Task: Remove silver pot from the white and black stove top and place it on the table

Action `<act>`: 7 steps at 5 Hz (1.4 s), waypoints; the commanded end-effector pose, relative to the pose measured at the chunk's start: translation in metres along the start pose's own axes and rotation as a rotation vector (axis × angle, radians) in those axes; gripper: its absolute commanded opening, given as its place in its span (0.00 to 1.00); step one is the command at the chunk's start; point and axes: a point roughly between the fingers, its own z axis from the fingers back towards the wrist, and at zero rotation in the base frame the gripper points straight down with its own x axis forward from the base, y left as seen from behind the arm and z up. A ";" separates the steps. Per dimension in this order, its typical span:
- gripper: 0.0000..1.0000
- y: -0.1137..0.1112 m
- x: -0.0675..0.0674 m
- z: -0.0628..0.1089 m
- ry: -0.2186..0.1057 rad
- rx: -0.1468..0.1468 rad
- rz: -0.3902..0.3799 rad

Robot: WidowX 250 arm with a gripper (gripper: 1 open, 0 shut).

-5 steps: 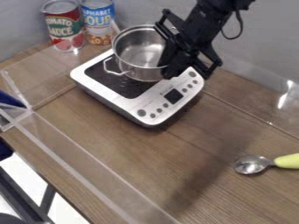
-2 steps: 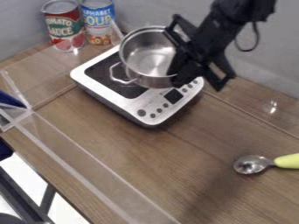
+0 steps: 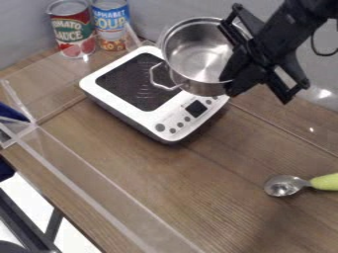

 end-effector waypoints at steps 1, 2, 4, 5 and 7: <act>0.00 -0.003 0.008 0.019 -0.073 0.003 0.042; 0.00 -0.015 0.013 0.014 -0.051 -0.006 0.057; 0.00 -0.060 0.013 -0.004 -0.071 0.019 0.011; 0.00 -0.063 0.021 -0.019 -0.037 0.024 0.077; 0.00 -0.063 0.030 -0.027 -0.009 0.028 0.172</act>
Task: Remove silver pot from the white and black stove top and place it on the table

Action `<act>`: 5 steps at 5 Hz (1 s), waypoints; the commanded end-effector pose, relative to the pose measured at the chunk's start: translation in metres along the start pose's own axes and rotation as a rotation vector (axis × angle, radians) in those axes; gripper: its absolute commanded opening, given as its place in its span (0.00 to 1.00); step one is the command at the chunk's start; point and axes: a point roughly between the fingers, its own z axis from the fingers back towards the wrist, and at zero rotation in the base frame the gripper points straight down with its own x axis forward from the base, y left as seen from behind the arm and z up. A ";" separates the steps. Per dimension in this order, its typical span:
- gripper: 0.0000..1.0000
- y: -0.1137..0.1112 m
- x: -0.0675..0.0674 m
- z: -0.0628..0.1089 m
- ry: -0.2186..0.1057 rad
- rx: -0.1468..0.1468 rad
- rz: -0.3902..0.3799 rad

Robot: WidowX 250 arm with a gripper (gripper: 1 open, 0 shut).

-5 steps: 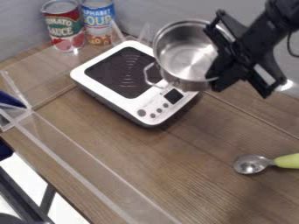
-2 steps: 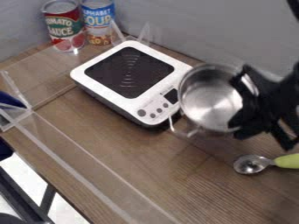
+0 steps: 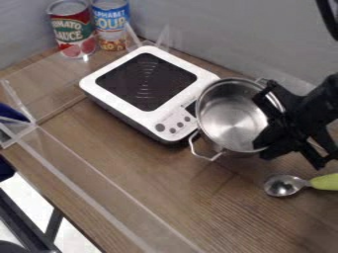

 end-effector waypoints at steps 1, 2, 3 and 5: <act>0.00 0.001 0.012 0.013 -0.035 -0.014 0.066; 0.00 0.006 0.017 0.006 -0.016 -0.014 0.111; 0.00 0.013 0.021 0.000 0.008 -0.018 0.157; 0.00 0.036 0.018 0.026 -0.032 0.020 0.216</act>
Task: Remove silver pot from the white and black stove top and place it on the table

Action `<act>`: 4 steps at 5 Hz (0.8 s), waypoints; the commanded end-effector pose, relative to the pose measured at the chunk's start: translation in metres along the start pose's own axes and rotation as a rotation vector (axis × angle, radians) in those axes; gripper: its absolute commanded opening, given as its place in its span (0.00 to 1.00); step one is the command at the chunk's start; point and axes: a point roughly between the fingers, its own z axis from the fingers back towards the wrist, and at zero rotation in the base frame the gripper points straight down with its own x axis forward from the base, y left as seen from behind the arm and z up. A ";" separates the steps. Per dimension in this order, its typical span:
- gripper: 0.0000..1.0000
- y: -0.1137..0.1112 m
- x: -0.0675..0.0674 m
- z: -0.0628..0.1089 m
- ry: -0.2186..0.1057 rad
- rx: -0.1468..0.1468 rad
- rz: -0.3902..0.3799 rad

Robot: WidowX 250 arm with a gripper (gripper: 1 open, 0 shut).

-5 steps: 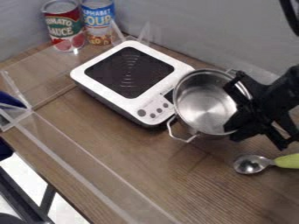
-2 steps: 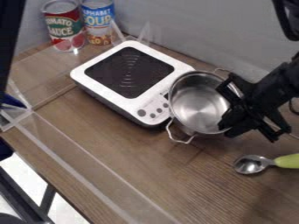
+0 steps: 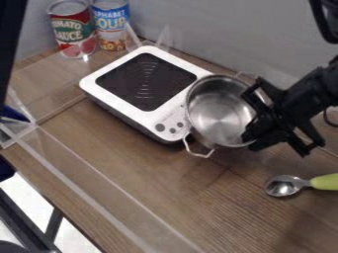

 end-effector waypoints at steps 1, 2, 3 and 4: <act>0.00 0.044 0.009 0.052 -0.135 -0.034 0.056; 0.00 0.067 0.019 0.058 -0.137 -0.034 0.062; 0.00 0.085 0.027 0.048 -0.137 -0.015 0.058; 0.00 0.095 0.031 0.048 -0.159 0.004 0.037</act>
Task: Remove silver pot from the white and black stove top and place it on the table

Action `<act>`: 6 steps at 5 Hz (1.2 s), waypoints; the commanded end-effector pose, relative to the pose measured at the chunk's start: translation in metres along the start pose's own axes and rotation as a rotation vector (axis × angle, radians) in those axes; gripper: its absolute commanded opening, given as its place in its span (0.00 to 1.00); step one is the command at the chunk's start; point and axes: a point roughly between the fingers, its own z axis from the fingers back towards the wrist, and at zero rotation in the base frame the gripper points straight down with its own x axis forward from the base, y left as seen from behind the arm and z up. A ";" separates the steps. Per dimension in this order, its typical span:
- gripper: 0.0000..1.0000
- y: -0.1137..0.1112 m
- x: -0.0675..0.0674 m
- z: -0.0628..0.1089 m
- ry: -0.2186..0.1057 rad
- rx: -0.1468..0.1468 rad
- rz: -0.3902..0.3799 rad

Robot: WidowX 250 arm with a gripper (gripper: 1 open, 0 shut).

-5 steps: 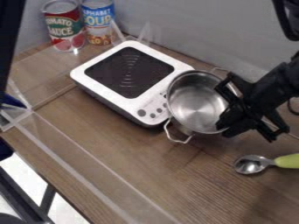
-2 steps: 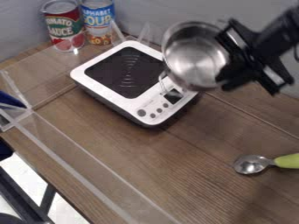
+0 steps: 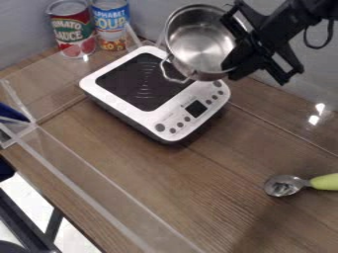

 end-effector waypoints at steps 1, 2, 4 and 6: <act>0.00 0.025 -0.005 0.026 -0.096 -0.020 0.031; 0.00 0.024 -0.016 0.023 -0.094 -0.016 0.042; 0.00 0.025 -0.026 0.017 -0.146 0.010 0.053; 0.00 0.016 -0.030 -0.006 -0.113 0.004 0.091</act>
